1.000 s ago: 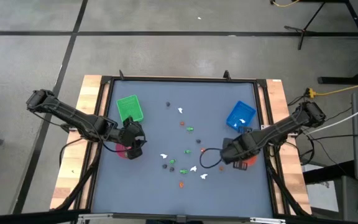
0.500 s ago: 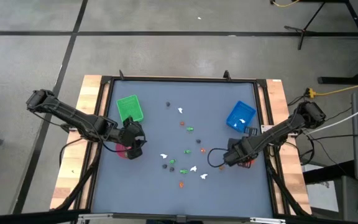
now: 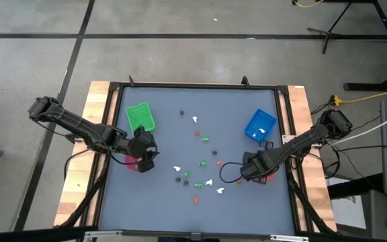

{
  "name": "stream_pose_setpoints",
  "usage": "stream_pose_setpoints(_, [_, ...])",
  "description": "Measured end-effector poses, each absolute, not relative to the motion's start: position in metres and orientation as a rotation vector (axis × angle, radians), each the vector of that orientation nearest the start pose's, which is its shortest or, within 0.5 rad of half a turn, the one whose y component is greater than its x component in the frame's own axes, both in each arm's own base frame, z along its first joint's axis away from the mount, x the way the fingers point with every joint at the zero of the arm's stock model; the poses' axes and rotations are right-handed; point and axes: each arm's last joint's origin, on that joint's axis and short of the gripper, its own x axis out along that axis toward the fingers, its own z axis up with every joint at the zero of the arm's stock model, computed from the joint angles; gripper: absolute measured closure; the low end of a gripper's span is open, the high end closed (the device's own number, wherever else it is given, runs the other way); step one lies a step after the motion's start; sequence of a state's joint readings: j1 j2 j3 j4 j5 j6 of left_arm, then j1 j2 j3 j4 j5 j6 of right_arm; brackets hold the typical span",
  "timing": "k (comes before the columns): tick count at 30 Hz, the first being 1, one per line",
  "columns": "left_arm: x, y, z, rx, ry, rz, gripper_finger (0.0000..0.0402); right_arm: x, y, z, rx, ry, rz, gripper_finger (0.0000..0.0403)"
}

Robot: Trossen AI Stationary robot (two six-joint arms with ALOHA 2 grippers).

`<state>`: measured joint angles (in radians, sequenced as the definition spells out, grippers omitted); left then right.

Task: Sort Halloween decoration
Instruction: Put the small orange pumpkin toy into the transparent orange bowl

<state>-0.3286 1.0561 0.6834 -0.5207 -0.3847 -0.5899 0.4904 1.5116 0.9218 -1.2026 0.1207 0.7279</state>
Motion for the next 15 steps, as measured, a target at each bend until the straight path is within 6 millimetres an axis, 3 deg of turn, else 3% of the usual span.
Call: stream_pose_setpoints(15, [0.1986,-0.0563,0.2300,-0.248,0.721,0.263,0.0260,0.1963,0.0998,0.1866,-0.026,1.651,-0.373,0.0209])
